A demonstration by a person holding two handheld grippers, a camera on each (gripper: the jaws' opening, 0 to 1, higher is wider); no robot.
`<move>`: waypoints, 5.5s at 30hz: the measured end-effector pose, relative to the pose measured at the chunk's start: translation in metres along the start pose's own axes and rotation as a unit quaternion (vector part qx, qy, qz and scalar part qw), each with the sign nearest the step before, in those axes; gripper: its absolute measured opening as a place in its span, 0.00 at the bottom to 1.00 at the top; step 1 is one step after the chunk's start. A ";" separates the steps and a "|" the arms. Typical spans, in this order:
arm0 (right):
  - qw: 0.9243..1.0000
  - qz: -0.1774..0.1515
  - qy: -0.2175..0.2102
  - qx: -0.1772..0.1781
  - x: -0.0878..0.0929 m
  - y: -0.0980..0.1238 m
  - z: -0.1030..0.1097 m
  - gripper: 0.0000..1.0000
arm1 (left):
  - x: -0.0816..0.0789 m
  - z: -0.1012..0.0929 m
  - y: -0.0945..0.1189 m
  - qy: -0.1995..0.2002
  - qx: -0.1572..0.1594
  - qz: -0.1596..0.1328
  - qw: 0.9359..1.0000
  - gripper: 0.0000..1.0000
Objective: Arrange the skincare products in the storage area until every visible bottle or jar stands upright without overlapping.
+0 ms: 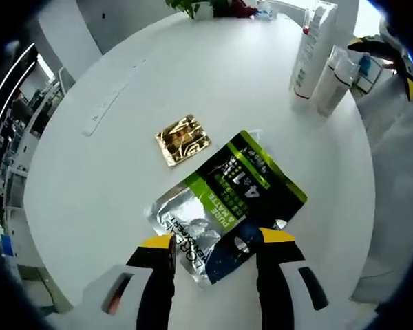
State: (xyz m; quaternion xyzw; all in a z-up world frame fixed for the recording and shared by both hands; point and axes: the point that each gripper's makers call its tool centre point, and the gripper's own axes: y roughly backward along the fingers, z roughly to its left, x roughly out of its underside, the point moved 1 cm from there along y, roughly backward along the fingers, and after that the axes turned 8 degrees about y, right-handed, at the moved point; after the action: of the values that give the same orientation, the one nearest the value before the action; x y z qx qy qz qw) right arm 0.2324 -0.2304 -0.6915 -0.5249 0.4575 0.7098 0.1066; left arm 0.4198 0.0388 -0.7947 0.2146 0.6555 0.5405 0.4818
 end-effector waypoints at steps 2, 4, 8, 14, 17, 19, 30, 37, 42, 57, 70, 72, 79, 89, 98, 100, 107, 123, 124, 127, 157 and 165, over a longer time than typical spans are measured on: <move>1.000 0.000 0.000 0.000 0.000 0.000 0.000 0.94 | 0.001 -0.002 0.002 0.007 -0.001 0.000 1.000 0.52; 1.000 0.000 0.001 -0.001 0.000 0.000 0.000 0.94 | -0.001 -0.003 0.004 0.013 -0.002 -0.003 1.000 0.55; 1.000 0.000 0.002 -0.002 0.000 0.000 0.001 0.94 | -0.002 -0.007 0.007 0.024 -0.004 -0.005 1.000 0.60; 1.000 0.001 0.002 -0.003 0.000 0.000 0.001 0.94 | 0.001 -0.002 0.005 0.038 -0.001 -0.002 0.999 0.66; 1.000 0.001 0.003 -0.003 0.000 -0.001 0.001 0.94 | 0.002 -0.004 0.006 0.052 0.001 -0.001 0.999 0.69; 1.000 0.001 0.003 -0.004 0.000 -0.001 0.002 0.94 | 0.001 -0.007 0.006 0.061 0.002 -0.007 0.998 0.73; 1.000 0.005 0.003 -0.005 0.001 -0.001 0.002 0.93 | 0.007 -0.002 0.006 0.160 -0.006 -0.033 0.987 0.90; 1.000 0.005 0.004 -0.007 0.001 -0.001 0.003 0.93 | 0.021 -0.005 0.008 0.206 -0.025 -0.007 0.978 0.99; 1.000 0.005 0.005 -0.007 0.002 -0.001 0.003 0.93 | 0.030 -0.005 0.011 0.283 -0.034 0.007 0.958 0.99; 1.000 0.006 0.004 -0.008 0.002 -0.001 0.003 0.93 | 0.025 -0.015 0.000 0.264 -0.041 0.010 0.964 0.93; 1.000 0.010 -0.002 -0.006 0.003 -0.002 0.002 0.93 | 0.023 0.009 -0.014 0.249 -0.052 -0.009 0.967 0.77; 1.000 0.011 -0.003 -0.005 0.003 -0.002 0.001 0.93 | 0.024 0.013 -0.017 0.249 -0.051 -0.008 0.967 0.75; 1.000 0.014 -0.008 -0.004 0.005 -0.003 0.000 0.93 | 0.025 0.028 -0.025 0.235 -0.053 -0.018 0.970 0.78; 1.000 0.016 -0.008 -0.005 0.006 -0.004 0.000 0.93 | 0.022 0.031 -0.023 0.227 -0.051 -0.034 0.972 0.61; 1.000 0.016 -0.008 -0.004 0.006 -0.004 -0.001 0.93 | 0.023 0.046 -0.018 0.237 -0.064 -0.049 0.968 0.38; 1.000 0.016 -0.008 -0.003 0.006 -0.004 -0.001 0.93 | 0.023 0.044 -0.019 0.235 -0.065 -0.049 0.969 0.37; 1.000 0.017 -0.007 -0.003 0.006 -0.004 -0.001 0.93 | 0.022 0.040 -0.015 0.212 -0.079 -0.047 0.973 0.33; 1.000 0.018 -0.006 -0.001 0.007 -0.004 -0.001 0.93 | 0.022 0.038 -0.024 0.201 -0.079 -0.043 0.975 0.04; 1.000 0.018 -0.007 -0.001 0.007 -0.004 -0.001 0.93 | 0.022 0.038 -0.024 0.201 -0.079 -0.043 0.975 0.03; 1.000 0.018 -0.006 -0.002 0.007 -0.004 -0.001 0.93 | 0.022 0.037 -0.024 0.197 -0.073 -0.041 0.977 0.03; 1.000 0.005 0.006 -0.018 0.002 -0.004 0.006 0.93 | -0.034 0.009 0.066 0.214 -0.048 -0.161 0.962 0.03; 1.000 -0.004 0.015 -0.021 -0.001 -0.003 0.007 0.92 | -0.052 0.004 0.085 0.194 -0.035 -0.183 0.963 0.03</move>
State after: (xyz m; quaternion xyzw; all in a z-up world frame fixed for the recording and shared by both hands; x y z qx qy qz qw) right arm 0.2306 -0.2232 -0.6918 -0.5392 0.4419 0.7111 0.0919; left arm 0.4262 0.0264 -0.6957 -0.0346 0.7449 0.4974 0.4433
